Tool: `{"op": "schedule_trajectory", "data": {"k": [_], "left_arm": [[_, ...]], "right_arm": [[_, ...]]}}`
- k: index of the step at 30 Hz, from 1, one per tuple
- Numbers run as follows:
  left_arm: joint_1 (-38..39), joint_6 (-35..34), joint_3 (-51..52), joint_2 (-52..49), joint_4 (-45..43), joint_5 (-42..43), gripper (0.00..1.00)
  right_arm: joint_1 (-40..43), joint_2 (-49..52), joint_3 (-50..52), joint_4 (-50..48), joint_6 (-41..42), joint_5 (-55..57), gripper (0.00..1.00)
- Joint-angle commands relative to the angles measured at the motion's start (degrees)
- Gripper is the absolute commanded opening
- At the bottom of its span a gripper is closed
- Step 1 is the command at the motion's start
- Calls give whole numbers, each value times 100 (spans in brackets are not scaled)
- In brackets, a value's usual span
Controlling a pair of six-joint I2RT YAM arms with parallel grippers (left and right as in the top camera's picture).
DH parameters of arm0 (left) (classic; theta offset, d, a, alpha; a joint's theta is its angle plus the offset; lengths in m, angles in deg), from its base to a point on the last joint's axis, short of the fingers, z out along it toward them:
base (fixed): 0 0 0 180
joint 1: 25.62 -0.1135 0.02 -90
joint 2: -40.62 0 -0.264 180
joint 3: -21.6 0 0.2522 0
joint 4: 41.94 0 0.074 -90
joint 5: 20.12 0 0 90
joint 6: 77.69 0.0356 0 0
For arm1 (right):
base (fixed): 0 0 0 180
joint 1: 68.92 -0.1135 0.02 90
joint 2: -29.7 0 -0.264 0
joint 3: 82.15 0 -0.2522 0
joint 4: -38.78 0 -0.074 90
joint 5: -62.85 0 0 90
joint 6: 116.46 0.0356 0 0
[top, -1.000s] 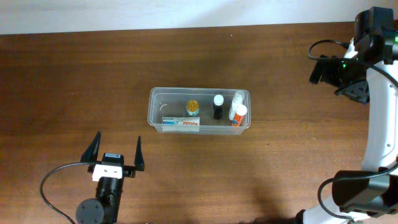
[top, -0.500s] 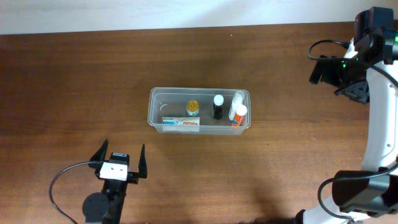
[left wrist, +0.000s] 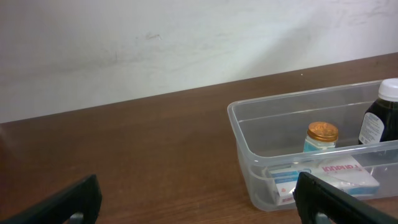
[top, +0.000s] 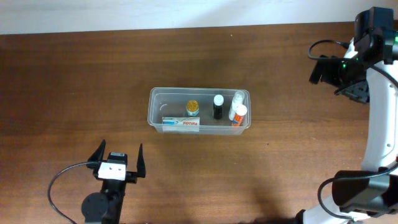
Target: Pack container
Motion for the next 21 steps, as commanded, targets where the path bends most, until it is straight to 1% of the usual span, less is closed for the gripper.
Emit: {"op": "schedule_trajectory", "data": {"k": [1, 20, 21], "left_arm": [[-33, 90, 26, 63, 26, -59, 99], [-33, 90, 26, 63, 26, -59, 99], [-33, 90, 26, 63, 26, -59, 99]], "right_arm": [[11, -20, -26, -2, 31, 52, 98], [11, -20, -26, 0, 24, 57, 98], [7, -20, -24, 4, -138, 203, 98]]}}
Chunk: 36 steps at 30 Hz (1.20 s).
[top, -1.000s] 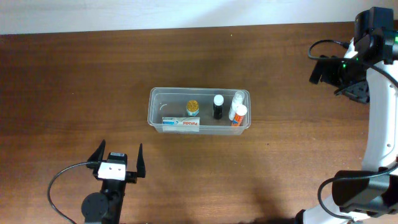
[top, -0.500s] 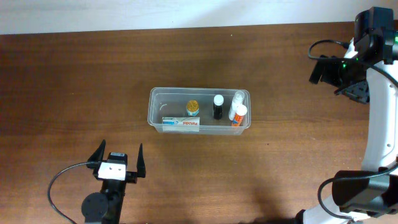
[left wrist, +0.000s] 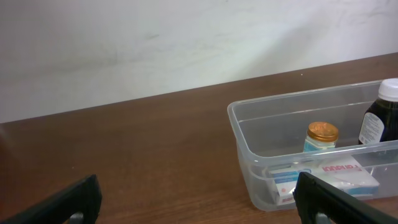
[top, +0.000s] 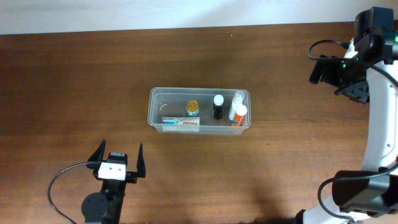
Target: Pack container
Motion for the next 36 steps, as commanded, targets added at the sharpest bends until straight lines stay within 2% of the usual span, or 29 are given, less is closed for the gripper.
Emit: {"op": "schedule_trajectory", "data": {"k": [1, 10, 23, 36], "left_arm": [[-33, 90, 26, 63, 26, -59, 99], [-33, 92, 26, 63, 26, -59, 99], [-33, 90, 26, 63, 26, -59, 99], [-33, 90, 26, 63, 26, -59, 99]], "right_arm": [[7, -20, -22, 22, -278, 264, 98], [-212, -625, -22, 15, -378, 264, 98], [-1314, -2785, -20, 68, -413, 238, 98], [-1384, -4653, 149, -389, -396, 42, 98]]}}
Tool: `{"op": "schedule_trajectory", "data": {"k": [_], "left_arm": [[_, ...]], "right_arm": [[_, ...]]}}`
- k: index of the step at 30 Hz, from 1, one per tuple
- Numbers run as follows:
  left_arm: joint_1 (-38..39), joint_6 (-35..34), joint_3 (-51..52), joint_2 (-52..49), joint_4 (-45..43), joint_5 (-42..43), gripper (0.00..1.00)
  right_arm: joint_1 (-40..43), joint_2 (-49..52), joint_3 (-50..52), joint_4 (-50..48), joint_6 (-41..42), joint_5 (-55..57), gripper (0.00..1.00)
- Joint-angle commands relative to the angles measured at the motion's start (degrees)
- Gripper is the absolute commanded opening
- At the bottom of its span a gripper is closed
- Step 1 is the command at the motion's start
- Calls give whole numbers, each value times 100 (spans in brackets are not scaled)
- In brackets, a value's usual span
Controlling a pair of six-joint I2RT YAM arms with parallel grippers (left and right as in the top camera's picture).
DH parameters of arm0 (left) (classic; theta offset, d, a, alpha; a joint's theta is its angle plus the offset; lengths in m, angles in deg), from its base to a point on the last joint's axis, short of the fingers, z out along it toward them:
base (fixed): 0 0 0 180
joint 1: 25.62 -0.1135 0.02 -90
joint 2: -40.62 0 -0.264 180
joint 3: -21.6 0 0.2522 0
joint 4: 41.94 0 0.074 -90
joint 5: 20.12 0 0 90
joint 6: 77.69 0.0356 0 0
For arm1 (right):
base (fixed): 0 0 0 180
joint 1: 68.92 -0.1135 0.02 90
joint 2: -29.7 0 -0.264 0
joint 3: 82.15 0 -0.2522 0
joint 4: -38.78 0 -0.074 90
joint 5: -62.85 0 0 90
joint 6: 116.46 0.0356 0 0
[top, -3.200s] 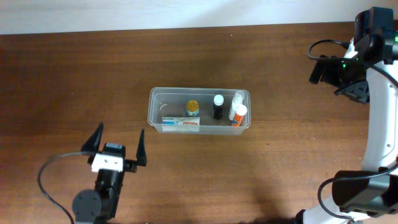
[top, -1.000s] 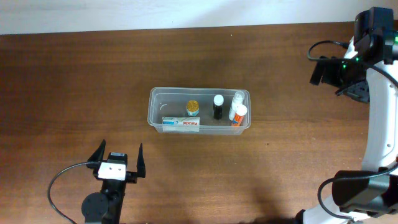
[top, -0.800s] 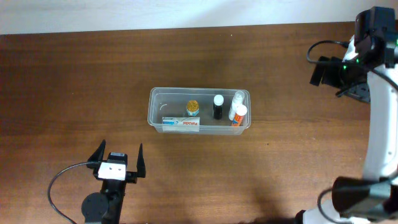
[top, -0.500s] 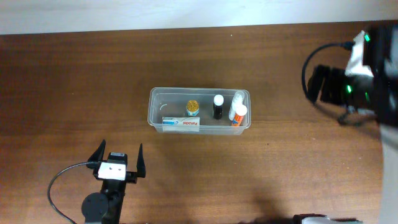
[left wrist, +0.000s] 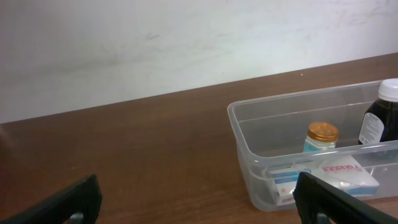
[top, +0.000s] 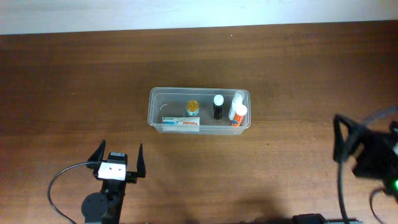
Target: Pack container
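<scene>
A clear plastic container (top: 151, 109) stands at the table's middle. It holds a white and blue toothpaste box (top: 181, 124), a gold-lidded jar (top: 193, 107), a dark bottle with a white cap (top: 217, 107) and an orange and white tube (top: 238, 116). My left gripper (top: 118, 157) is open at the near left, empty, well short of the container. The right gripper (top: 367, 137) hangs at the near right edge, fingers spread, holding nothing. The left wrist view shows the container (left wrist: 239, 118), jar (left wrist: 322, 135), bottle (left wrist: 382, 118) and box (left wrist: 329, 174) ahead right of the gripper (left wrist: 199, 202).
Brown wooden table (top: 74, 93) runs out to a white wall (left wrist: 186, 43) at the back. A black cable (top: 59, 186) loops beside the left arm's base.
The right arm has moved from the far right corner of the table to the near right edge. The left arm and the container's contents are unchanged.
At both earlier moments the right arm stood raised at the far right corner, the left gripper open at the near left, and the container held the same items. Now the right arm is down at the near right.
</scene>
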Motion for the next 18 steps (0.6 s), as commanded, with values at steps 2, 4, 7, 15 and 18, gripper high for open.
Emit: {"op": "schedule_trajectory", "data": {"k": [2, 4, 7, 15, 18], "left_arm": [[-33, 90, 26, 59, 26, -59, 99], [-33, 90, 26, 59, 26, -59, 99], [-33, 90, 26, 59, 26, -59, 99], [-33, 90, 26, 59, 26, -59, 99], [-33, 90, 26, 59, 26, -59, 99]], "right_arm": [[-52, -479, 452, -492, -42, -37, 98], [-52, -807, 990, -986, -39, -57, 98], [-52, -1362, 2059, -1904, -39, -173, 98], [-52, -2992, 5504, -4406, -39, -640, 98], [-52, -3364, 6424, -5066, -39, -796, 98]]}}
